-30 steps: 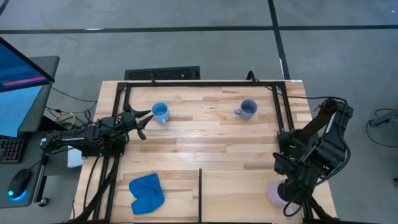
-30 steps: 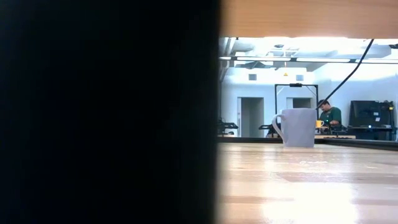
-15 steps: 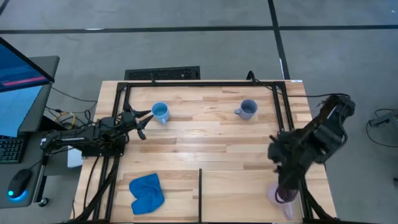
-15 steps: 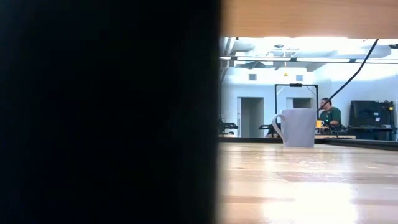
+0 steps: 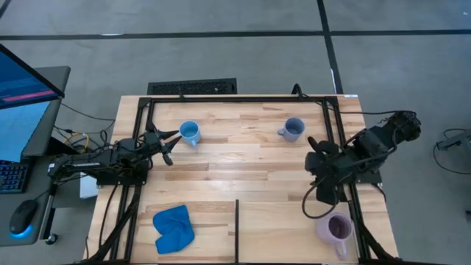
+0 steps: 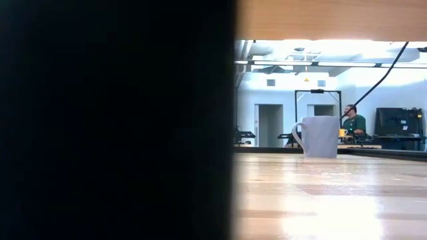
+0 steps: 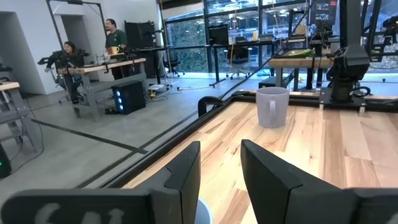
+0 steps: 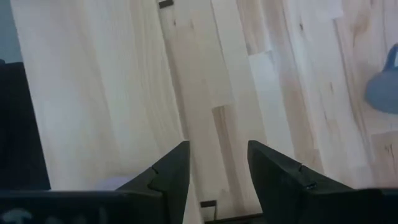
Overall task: Stack small to large cups/mugs on shelf
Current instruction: Put the blue mug on the shelf
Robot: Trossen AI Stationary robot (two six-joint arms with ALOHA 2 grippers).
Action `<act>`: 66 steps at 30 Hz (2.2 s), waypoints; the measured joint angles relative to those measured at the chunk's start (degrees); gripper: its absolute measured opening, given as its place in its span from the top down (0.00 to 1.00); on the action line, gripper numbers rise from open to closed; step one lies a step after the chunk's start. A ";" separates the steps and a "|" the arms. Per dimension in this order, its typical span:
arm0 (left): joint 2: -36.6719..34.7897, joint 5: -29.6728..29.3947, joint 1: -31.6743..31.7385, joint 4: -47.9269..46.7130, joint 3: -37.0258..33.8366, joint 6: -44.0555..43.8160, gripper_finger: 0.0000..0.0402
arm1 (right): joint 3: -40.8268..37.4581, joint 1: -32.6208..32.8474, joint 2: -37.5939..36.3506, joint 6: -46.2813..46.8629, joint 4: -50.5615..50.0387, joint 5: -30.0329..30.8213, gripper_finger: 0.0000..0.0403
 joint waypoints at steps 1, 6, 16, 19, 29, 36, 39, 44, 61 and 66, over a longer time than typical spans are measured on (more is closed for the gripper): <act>0.00 0.00 0.00 0.00 -0.02 -0.05 0.73 | 0.00 -0.17 0.00 0.37 -0.01 -0.01 0.55; 0.00 -0.11 0.00 0.00 -0.02 3.30 0.73 | 0.00 -0.22 0.02 1.31 0.01 -0.49 0.55; 0.00 0.11 0.00 0.00 -0.02 6.04 0.73 | 0.00 -0.24 0.02 1.81 0.03 -0.53 0.55; 0.00 0.08 0.00 0.00 -0.02 9.05 0.73 | 0.00 -0.24 0.02 2.40 0.03 -0.54 0.55; 0.00 -0.22 0.00 0.02 -0.02 10.46 0.73 | 0.00 -0.24 0.04 -0.01 0.01 -0.75 0.55; 0.00 -0.24 0.01 0.02 -0.01 8.15 0.73 | 0.00 -1.71 0.07 -0.25 0.03 -0.40 0.55; 0.00 -0.24 0.00 0.02 -0.01 7.97 0.73 | 0.00 -3.23 0.09 -1.78 0.03 1.36 0.55; 0.00 -0.24 0.00 0.02 -0.02 7.99 0.73 | 0.00 -7.67 0.21 -4.15 0.09 5.77 0.55; 0.00 -0.24 0.00 0.02 0.00 7.93 0.73 | 0.00 -15.47 0.26 -9.54 21.07 5.48 0.55; 0.00 -0.26 0.00 0.00 -0.02 7.95 0.73 | 0.00 -15.70 0.28 -15.06 24.03 5.41 0.55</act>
